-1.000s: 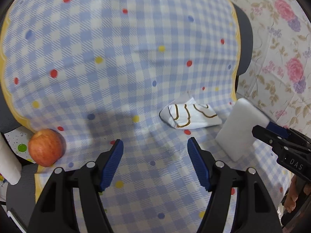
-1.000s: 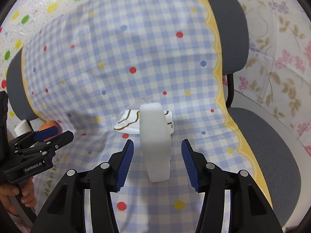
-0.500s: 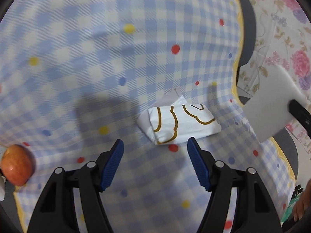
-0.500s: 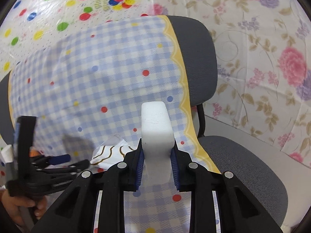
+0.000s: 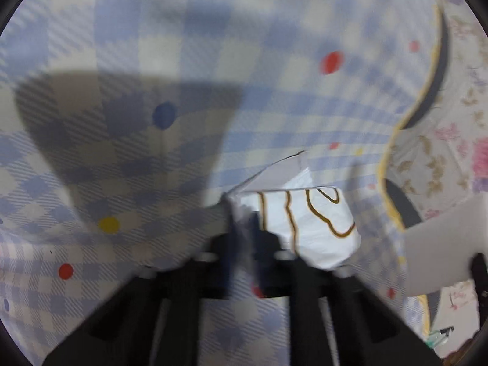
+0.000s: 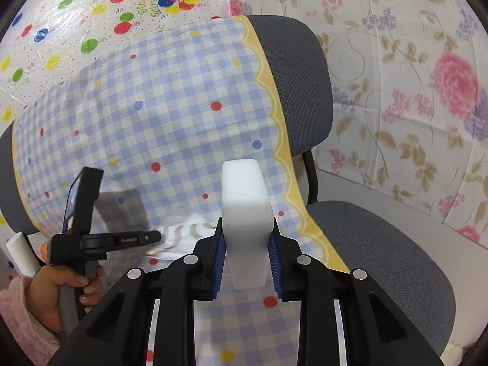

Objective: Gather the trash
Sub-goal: 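Grasp the white gold-trimmed paper wrapper with the left tool while the right tool holds the foam block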

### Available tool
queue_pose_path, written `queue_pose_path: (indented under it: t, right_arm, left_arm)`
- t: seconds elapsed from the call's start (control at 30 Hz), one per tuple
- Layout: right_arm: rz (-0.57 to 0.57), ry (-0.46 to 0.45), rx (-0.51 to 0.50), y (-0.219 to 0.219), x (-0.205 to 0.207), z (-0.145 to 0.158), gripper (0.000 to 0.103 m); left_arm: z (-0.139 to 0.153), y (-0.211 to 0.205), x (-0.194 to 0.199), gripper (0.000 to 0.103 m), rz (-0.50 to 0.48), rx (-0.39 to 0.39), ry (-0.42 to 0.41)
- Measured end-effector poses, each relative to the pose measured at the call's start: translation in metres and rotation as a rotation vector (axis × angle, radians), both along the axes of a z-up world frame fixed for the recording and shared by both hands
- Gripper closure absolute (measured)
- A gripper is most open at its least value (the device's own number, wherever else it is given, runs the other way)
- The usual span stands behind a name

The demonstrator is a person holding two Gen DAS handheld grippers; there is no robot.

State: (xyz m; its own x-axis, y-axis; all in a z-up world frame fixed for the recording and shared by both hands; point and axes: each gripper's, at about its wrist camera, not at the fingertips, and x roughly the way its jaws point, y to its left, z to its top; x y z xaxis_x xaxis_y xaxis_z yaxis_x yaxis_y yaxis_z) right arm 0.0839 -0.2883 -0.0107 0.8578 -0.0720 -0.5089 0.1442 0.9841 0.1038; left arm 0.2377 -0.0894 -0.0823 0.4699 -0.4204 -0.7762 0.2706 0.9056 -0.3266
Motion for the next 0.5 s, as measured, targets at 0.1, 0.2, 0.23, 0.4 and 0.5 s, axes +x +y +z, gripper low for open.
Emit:
queue_pose_path:
  t: [0.1, 0.2, 0.23, 0.4, 0.5]
  right_arm:
    - [0.015, -0.001, 0.0, 0.005, -0.011, 0.005, 0.076]
    - [0.022, -0.01, 0.004, 0.007, -0.024, 0.013, 0.076]
    - [0.021, -0.014, 0.007, 0.009, -0.032, 0.017, 0.076]
    - [0.023, -0.027, 0.013, 0.016, -0.064, 0.029, 0.076]
    - [0.012, -0.031, 0.023, 0.016, -0.084, 0.033, 0.076]
  left_arm:
    - [0.025, 0.002, -0.028, 0.103, -0.027, -0.037, -0.095]
    - [0.057, 0.005, -0.065, 0.103, -0.049, -0.047, -0.211]
    - [0.069, 0.005, -0.081, 0.103, -0.057, -0.035, -0.256]
    - [0.101, 0.001, -0.14, 0.103, -0.129, 0.012, -0.383]
    - [0.104, -0.004, -0.154, 0.103, -0.152, 0.011, -0.354]
